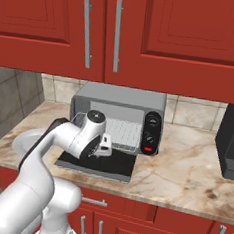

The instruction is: Pick up the bagel from the plate, place it on the toaster oven rack, close the door, and set the timer.

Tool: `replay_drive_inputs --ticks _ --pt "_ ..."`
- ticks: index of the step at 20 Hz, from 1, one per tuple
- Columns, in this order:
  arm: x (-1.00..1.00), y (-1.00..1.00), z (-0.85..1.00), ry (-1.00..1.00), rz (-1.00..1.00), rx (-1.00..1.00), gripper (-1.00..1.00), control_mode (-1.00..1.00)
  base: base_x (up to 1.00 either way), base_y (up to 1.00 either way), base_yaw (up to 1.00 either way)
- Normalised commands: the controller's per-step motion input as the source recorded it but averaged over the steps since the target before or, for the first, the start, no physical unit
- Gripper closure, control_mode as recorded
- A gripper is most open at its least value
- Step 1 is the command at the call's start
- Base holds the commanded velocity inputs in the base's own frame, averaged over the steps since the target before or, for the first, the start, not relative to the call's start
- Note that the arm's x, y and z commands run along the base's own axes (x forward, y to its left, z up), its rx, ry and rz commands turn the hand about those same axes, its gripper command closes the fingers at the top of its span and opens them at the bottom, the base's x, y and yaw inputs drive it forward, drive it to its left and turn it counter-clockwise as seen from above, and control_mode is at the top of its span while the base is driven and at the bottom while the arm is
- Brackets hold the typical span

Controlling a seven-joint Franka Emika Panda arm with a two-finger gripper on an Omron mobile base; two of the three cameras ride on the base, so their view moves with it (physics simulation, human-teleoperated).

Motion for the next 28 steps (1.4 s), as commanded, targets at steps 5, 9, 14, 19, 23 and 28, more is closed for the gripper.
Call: replay_drive_inputs --ticks 5,9,14,19,23,28 --pt "0.71 0.18 0.00 0.00 0.08 0.00 -1.00 -1.00 0.00 0.00 0.00" --pt "0.77 0.22 0.00 0.00 0.05 0.00 -1.00 -1.00 0.00 0.00 0.00" --pt "0.79 0.19 0.00 0.00 0.04 0.00 -1.00 -1.00 0.00 0.00 0.00" --pt "0.64 0.21 0.23 -0.02 0.01 0.00 -1.00 -1.00 0.00 0.00 0.00" --pt "0.26 0.12 0.51 -0.04 0.00 0.00 -1.00 -1.00 0.00 0.00 0.00" --pt "-0.83 0.00 0.47 -0.02 0.00 -0.02 -1.00 -1.00 0.00 0.00 0.00"
